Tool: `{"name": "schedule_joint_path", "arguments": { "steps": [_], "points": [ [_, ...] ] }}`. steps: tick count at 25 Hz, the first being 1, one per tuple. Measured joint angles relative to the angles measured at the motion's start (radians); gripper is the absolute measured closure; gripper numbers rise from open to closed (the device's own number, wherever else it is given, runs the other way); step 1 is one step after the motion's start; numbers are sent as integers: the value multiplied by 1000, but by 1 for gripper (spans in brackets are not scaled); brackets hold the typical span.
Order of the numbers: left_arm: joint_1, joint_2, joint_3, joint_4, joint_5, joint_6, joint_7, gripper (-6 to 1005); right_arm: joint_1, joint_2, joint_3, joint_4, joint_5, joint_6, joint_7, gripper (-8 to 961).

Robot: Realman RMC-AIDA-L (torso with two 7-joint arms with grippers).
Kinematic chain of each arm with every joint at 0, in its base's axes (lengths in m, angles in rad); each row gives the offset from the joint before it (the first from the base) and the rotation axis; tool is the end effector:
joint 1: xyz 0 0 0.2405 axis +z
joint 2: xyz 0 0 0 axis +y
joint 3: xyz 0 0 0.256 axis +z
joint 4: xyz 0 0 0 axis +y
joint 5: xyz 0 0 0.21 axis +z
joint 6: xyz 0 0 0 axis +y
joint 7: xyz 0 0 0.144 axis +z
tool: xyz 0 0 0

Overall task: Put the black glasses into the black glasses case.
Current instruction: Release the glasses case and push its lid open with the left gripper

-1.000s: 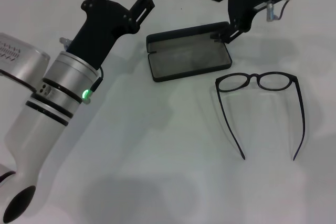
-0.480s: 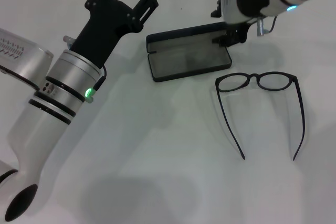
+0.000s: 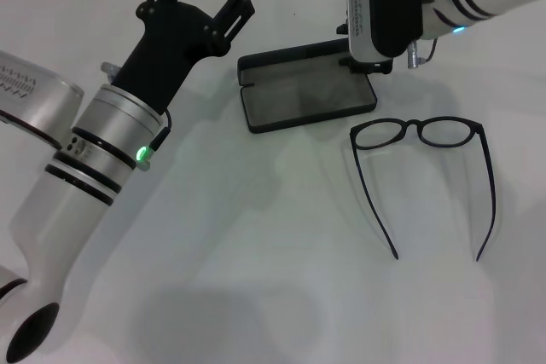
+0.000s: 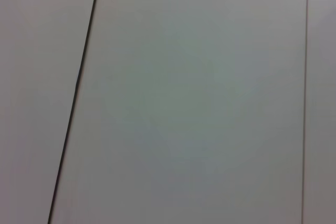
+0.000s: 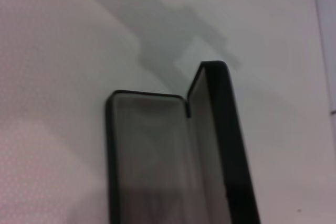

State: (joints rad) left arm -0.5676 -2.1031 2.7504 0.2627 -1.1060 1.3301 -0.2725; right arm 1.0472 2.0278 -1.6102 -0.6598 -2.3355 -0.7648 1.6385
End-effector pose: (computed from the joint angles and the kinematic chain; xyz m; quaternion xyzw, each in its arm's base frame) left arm -0.2294 0.3394 -0.0586 -0.7368 -0.1905 -0.4550 0.4623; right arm 0.1112 0.4625 -0.0700 -0.9360 -0.1989 -0.1766 0.2304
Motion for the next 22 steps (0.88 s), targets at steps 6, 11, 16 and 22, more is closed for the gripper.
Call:
{"name": "schedule_joint_path", "arguments": {
  "steps": [6,11,16,22],
  "points": [
    [1,0,0,-2,0,0,-1,211,-22,0,-38,1,34,61,1,585],
    [2,0,0,-2,-1,0,-1,212,-36,0,-34,-2,32,59,11,662],
    [2,1,0,-6,-2,0,-1,212,-78,0,-31,-48,25,58,39,733],
    [2,2,0,-7,-3,0,-1,212,-149,0,-34,-138,-3,57,40,761]
  ]
}}
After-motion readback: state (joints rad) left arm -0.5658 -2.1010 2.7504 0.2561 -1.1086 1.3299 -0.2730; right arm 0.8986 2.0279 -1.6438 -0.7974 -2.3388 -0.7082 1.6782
